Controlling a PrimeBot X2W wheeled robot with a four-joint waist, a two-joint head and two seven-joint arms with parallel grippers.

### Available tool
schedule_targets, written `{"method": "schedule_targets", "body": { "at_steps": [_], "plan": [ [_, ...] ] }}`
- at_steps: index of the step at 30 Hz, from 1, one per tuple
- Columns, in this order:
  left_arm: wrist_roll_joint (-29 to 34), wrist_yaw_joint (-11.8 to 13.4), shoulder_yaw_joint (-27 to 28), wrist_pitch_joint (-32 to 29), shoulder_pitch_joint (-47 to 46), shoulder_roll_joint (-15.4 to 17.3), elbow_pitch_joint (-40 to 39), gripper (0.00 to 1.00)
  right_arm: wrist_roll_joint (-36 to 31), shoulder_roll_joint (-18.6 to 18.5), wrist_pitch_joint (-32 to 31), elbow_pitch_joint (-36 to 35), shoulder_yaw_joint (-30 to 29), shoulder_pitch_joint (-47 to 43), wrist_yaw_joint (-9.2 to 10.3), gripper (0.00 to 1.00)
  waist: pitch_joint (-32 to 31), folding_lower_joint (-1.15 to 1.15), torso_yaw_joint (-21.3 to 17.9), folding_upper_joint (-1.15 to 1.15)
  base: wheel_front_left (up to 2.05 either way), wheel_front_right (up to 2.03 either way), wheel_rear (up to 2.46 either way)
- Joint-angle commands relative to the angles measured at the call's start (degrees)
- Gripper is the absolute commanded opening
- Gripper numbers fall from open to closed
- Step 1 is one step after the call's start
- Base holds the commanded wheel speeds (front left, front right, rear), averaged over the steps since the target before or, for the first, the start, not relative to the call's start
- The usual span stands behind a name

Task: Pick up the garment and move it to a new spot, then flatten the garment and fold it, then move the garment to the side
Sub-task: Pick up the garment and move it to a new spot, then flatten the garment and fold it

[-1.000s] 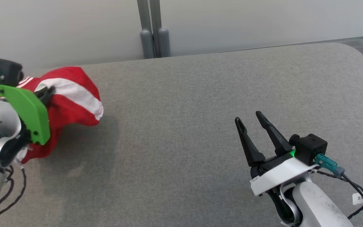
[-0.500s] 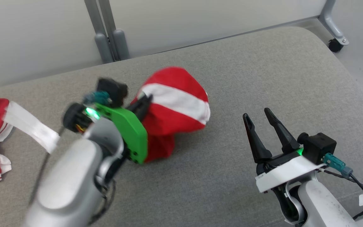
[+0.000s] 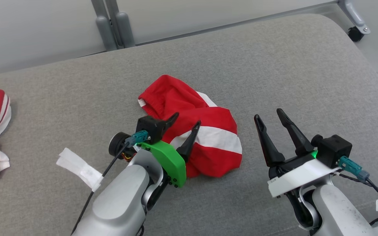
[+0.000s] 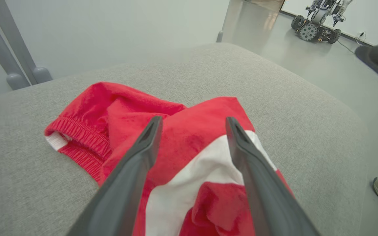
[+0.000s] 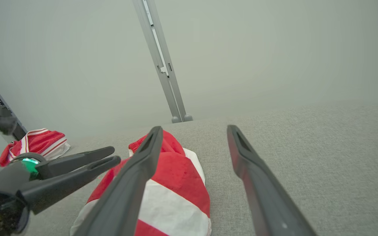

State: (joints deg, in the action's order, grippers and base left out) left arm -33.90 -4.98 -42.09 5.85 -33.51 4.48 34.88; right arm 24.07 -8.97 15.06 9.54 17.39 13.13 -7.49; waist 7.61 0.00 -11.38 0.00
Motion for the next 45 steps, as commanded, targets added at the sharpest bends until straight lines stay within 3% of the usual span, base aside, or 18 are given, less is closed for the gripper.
{"method": "schedule_targets", "body": {
  "at_steps": [1,11,19,24,30,45],
  "plan": [
    [0.5,0.1,0.7,1.4,-0.1,0.8,-0.5,1.00,-0.3,-0.3,0.2,0.0,-0.2,-0.9,0.00,1.00,-2.1,0.00,3.3,0.00,0.00,0.00,0.00],
    [-1.8,6.0,9.2,7.6,7.2,10.0,-9.8,1.00,-0.6,-0.9,0.2,-0.8,-2.0,-2.9,0.00,1.00,-5.3,0.00,7.7,0.00,0.00,0.00,0.00],
    [-0.9,10.7,18.3,9.3,19.5,16.1,-20.1,1.00,-1.6,-0.9,0.2,-1.7,-4.4,-5.5,0.01,1.00,-7.1,0.00,7.9,0.00,0.00,0.00,0.00],
    [1.8,11.9,25.6,9.3,27.8,14.2,-26.4,1.00,-2.6,-0.2,0.2,-2.2,-6.7,-7.9,0.00,1.00,-7.9,0.00,7.8,0.00,0.00,0.00,0.00],
    [4.6,10.6,31.9,9.3,35.2,10.2,-29.2,1.00,-4.2,0.6,0.2,-2.4,-10.0,-9.5,0.00,1.00,-8.2,0.00,7.5,0.00,0.00,0.00,0.00],
    [9.3,5.0,35.1,9.3,34.6,6.3,-25.8,1.00,-5.6,0.0,0.2,-2.5,-10.9,-7.6,0.00,1.00,-7.8,0.00,8.0,0.00,0.00,0.00,0.00]
  ]
}}
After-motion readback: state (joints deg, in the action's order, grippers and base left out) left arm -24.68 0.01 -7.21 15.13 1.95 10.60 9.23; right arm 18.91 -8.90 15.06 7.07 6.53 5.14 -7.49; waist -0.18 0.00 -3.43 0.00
